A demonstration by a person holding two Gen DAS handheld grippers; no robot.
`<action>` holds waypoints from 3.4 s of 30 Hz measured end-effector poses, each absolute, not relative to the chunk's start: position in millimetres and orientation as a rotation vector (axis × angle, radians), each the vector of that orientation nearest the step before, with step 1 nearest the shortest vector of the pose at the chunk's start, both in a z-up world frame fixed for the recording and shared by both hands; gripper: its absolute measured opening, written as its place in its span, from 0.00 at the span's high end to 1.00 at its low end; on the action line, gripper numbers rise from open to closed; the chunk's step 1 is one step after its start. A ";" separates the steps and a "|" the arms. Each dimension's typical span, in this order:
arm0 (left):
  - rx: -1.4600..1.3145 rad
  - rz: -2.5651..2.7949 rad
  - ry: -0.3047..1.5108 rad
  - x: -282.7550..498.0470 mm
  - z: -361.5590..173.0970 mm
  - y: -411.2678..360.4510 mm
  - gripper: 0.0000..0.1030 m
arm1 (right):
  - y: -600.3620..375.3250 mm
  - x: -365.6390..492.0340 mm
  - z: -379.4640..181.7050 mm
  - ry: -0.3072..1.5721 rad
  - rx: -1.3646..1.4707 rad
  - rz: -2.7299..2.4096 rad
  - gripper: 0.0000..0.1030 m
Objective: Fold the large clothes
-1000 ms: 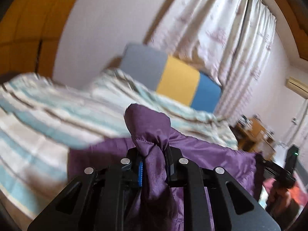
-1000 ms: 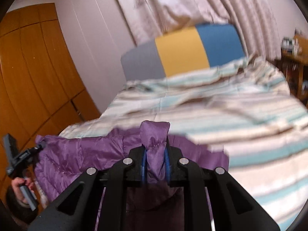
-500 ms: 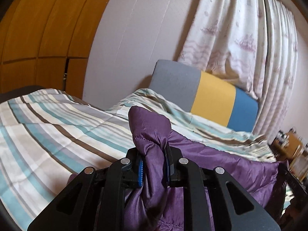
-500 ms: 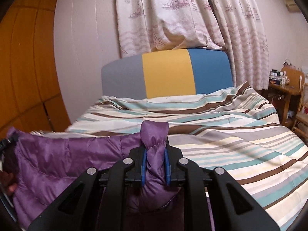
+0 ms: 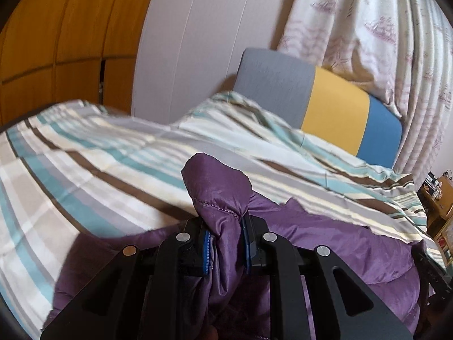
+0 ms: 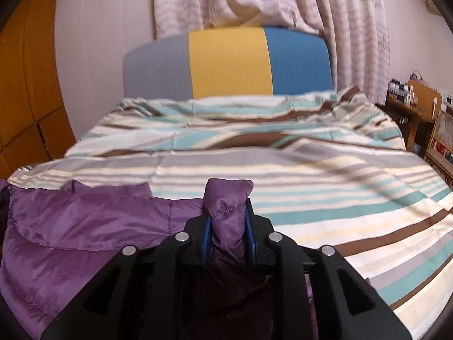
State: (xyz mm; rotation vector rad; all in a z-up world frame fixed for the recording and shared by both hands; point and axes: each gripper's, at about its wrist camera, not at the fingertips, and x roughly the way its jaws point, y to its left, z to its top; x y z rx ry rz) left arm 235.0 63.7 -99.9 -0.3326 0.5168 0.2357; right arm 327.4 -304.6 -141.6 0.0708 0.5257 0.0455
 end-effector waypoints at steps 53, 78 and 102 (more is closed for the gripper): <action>-0.180 0.026 0.791 280.0 -138.5 -32.4 0.41 | -271.7 272.9 -112.7 0.532 0.026 0.230 0.39; -0.243 0.240 0.811 275.5 -121.9 48.2 0.20 | -226.9 337.7 -169.9 0.725 -0.079 0.244 0.40; -0.268 0.155 0.874 272.9 -132.7 51.9 0.03 | -314.5 331.5 -173.1 0.734 0.271 -0.110 0.28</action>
